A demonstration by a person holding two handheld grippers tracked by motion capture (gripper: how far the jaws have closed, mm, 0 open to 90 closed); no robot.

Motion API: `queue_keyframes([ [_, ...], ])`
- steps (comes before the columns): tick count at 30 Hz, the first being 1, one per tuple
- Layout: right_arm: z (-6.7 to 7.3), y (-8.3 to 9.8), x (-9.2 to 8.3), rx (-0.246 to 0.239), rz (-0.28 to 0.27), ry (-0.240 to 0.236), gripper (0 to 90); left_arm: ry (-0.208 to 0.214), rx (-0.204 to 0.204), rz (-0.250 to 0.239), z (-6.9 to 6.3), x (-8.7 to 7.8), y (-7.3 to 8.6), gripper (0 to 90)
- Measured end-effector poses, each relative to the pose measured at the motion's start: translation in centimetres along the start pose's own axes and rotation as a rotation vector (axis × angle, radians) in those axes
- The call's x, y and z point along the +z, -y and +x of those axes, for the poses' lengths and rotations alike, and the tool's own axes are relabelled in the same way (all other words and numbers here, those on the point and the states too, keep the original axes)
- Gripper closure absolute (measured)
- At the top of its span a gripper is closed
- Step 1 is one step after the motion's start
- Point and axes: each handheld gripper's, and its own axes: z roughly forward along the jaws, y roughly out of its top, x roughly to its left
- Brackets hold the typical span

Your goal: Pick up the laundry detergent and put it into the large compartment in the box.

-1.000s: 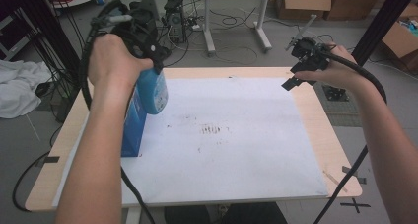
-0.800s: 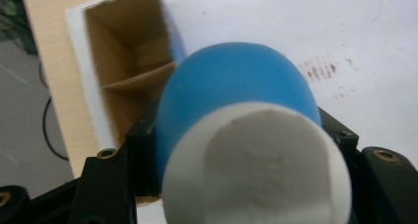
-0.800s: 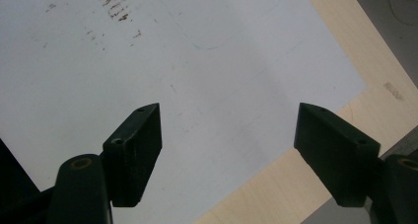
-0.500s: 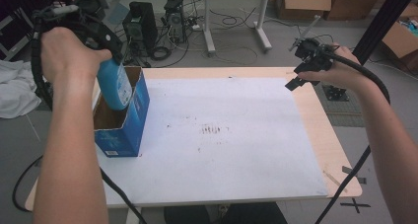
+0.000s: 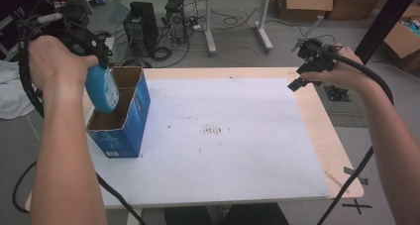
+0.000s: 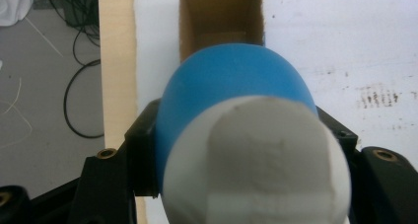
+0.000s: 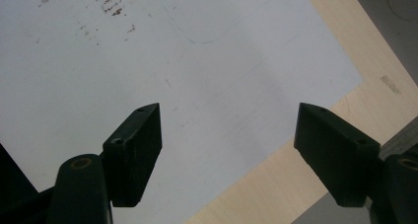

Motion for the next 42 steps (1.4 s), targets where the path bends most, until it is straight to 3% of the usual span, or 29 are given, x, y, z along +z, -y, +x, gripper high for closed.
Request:
queue_keyframes([
  [6, 0.0, -0.1, 0.1, 0.002, 0.004, 0.002, 26.3, 0.013, -0.017, 0.017, 0.5, 1.5, 0.3, 37.7],
  [10, 0.1, -0.2, 0.2, -0.004, 0.007, 0.002, 26.3, 0.005, -0.005, 0.030, 0.5, 2.6, 0.4, 37.7],
  [17, 0.3, -0.4, 0.5, -0.010, 0.015, -0.001, 26.3, 0.027, -0.012, 0.057, 0.7, 5.3, 0.8, 37.7],
  [33, 0.3, -0.4, 0.8, -0.011, 0.024, -0.002, 26.3, 0.025, 0.010, 0.154, 0.4, 10.8, 1.8, 37.7],
  [42, 0.1, -0.1, 1.0, -0.006, 0.030, -0.004, 26.3, 0.019, 0.016, 0.185, -0.2, 12.9, 2.2, 37.7],
])
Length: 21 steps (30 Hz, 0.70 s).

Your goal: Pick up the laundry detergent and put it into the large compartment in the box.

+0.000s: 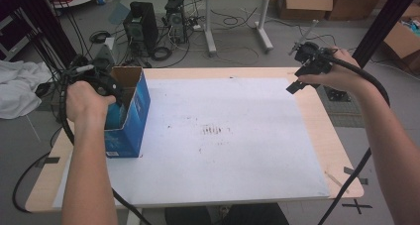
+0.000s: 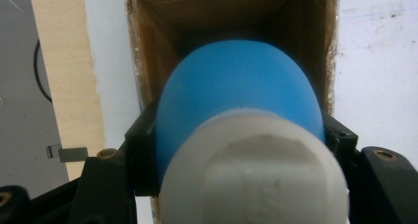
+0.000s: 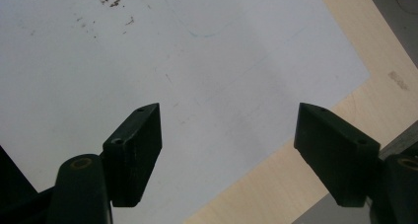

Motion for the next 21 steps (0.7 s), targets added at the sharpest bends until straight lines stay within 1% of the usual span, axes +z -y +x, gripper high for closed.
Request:
queue_keyframes([
  [10, -0.1, 0.3, 0.0, 0.002, -0.003, -0.001, 26.3, -0.011, 0.016, 0.033, -0.5, 1.5, -0.1, 37.8],
  [14, -0.1, 0.4, 0.0, 0.006, -0.004, -0.001, 26.3, -0.022, 0.018, 0.042, -0.5, 1.9, 0.0, 37.7],
  [17, -0.2, 0.4, 0.1, 0.008, -0.003, -0.001, 26.3, -0.021, 0.019, 0.048, -0.4, 2.2, 0.0, 37.7],
  [19, -0.2, 0.4, 0.1, 0.006, -0.005, -0.004, 26.3, -0.020, 0.019, 0.044, -0.3, 2.3, 0.1, 37.7],
  [21, -0.1, 0.4, 0.2, 0.002, -0.005, -0.004, 26.3, -0.022, 0.019, 0.053, -0.3, 2.6, 0.1, 37.7],
])
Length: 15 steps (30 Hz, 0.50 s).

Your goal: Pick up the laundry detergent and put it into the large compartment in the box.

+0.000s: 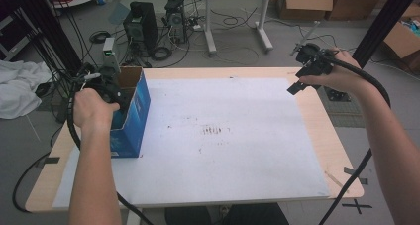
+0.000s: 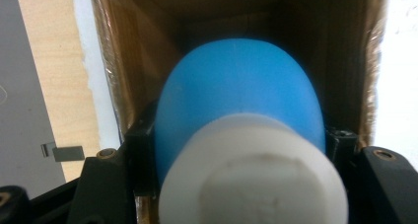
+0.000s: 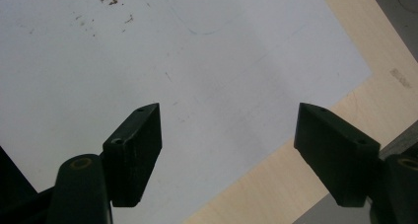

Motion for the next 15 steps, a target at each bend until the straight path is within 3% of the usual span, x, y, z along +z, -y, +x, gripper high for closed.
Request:
queue_keyframes([
  [15, 0.0, 0.1, 0.2, 0.004, 0.006, 0.001, 26.3, -0.003, 0.000, 0.029, 0.1, 1.6, 0.2, 37.7],
])
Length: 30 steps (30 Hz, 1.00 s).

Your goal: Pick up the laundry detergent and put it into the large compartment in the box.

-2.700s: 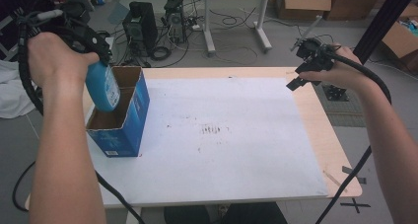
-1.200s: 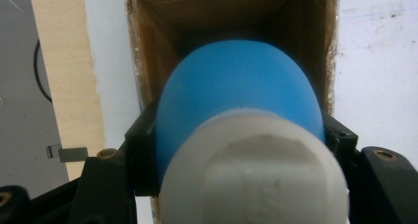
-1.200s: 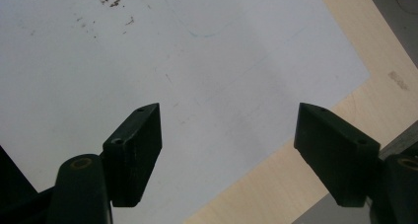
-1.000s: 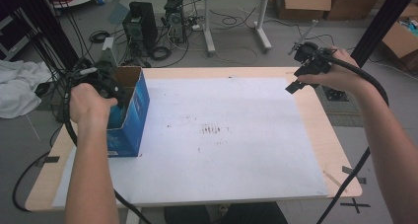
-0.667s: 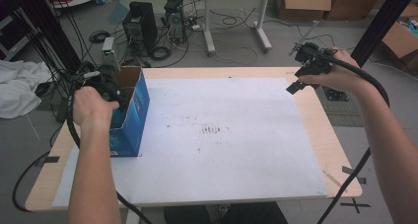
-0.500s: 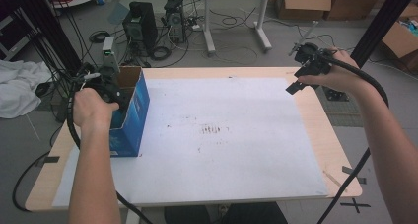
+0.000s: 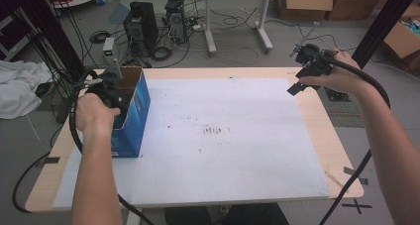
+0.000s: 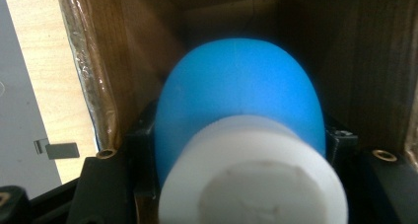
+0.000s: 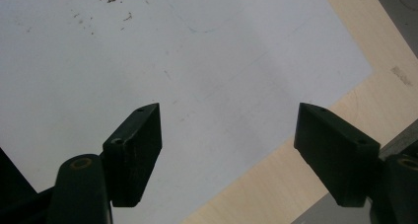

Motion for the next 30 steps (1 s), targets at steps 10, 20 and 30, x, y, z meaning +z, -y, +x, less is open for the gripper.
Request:
queue_keyframes([
  [10, 0.11, 0.00, 0.09, -0.002, 0.001, -0.002, 26.3, 0.009, -0.010, 0.008, 0.20, 0.11, 0.18, 37.5],
  [20, 0.11, 0.10, -0.10, 0.002, 0.002, 0.001, 26.3, 0.008, -0.008, 0.008, 0.18, 0.13, 0.19, 37.3],
  [30, 0.15, 0.01, -0.02, -0.001, 0.004, 0.002, 26.3, 0.010, -0.003, 0.006, 0.25, 0.14, 0.16, 37.1],
])
